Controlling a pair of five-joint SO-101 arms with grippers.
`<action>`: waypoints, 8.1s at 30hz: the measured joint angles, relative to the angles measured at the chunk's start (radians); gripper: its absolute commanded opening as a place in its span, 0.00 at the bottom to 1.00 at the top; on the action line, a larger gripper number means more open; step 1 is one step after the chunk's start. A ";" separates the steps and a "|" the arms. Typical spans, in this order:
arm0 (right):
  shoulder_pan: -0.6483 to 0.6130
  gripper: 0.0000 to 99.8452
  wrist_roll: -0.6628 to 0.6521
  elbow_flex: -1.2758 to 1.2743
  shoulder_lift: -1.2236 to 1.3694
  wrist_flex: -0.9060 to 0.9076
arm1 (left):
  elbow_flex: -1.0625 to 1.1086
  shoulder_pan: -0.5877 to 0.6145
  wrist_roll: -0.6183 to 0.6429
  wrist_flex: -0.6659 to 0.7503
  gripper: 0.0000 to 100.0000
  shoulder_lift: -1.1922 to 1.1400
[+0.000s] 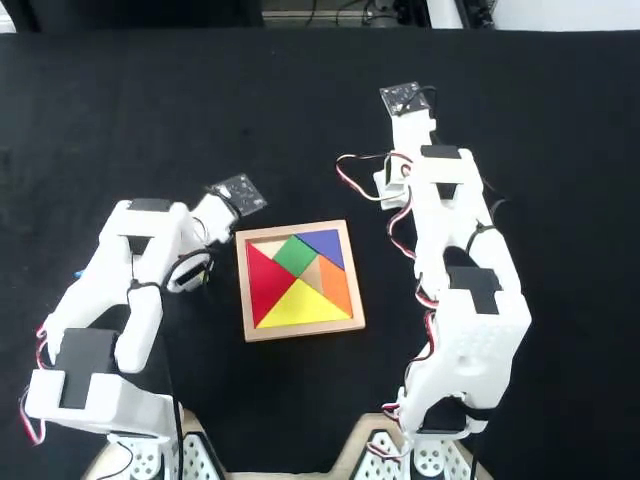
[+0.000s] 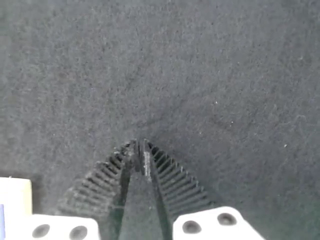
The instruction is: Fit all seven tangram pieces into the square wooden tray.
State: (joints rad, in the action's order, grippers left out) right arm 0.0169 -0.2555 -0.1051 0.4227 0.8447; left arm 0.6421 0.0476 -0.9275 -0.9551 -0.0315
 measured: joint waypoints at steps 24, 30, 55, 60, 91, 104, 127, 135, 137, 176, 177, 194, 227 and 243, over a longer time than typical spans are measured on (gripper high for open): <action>0.000 0.01 -0.005 0.000 0.000 0.009 | 0.000 0.457 -0.385 -0.212 0.22 0.549; 0.000 0.01 -0.005 0.000 0.000 0.009 | 0.000 0.641 -0.460 -0.078 0.22 0.391; -0.003 0.01 -0.006 0.000 0.003 0.009 | 0.020 0.516 -0.480 0.187 0.22 0.107; -0.003 0.01 -0.006 0.000 0.003 0.009 | 0.064 0.460 -0.448 0.273 0.22 0.107; -0.003 0.01 -0.005 0.000 0.003 0.009 | -0.301 0.400 -0.298 -0.164 0.22 -0.041; -0.003 0.01 -0.005 0.000 0.003 0.009 | -0.565 0.442 -0.295 -0.325 0.22 -0.304; -0.003 0.01 -0.005 0.000 0.003 0.009 | -0.601 0.442 -0.293 -0.304 0.22 -0.434; -0.003 0.01 -0.005 0.000 0.003 0.009 | -0.631 0.436 -0.292 -0.307 0.22 -0.456; -0.003 0.01 -0.005 0.000 0.003 0.009 | -0.631 0.436 -0.292 -0.307 0.22 -0.456; -0.003 0.01 -0.005 0.000 0.003 0.009 | -0.644 0.414 -0.239 -0.311 0.03 -0.465; -0.003 0.01 -0.005 0.000 0.003 0.009 | -0.644 0.413 -0.241 -0.311 0.03 -0.465; -0.003 0.01 -0.005 0.000 0.003 0.009 | -0.677 0.353 -0.259 -0.497 0.03 -0.338; 0.081 0.01 0.031 0.000 -0.006 0.009 | -0.370 -0.298 -0.089 -0.272 0.03 -0.066; 0.080 0.01 0.031 0.000 -0.006 0.009 | -0.285 -0.361 -0.104 0.041 0.03 -0.066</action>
State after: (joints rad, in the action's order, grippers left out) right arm 0.0967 -0.2248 -0.1051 0.4166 0.8539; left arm 0.3567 -0.3130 -1.0319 -0.9137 -0.0974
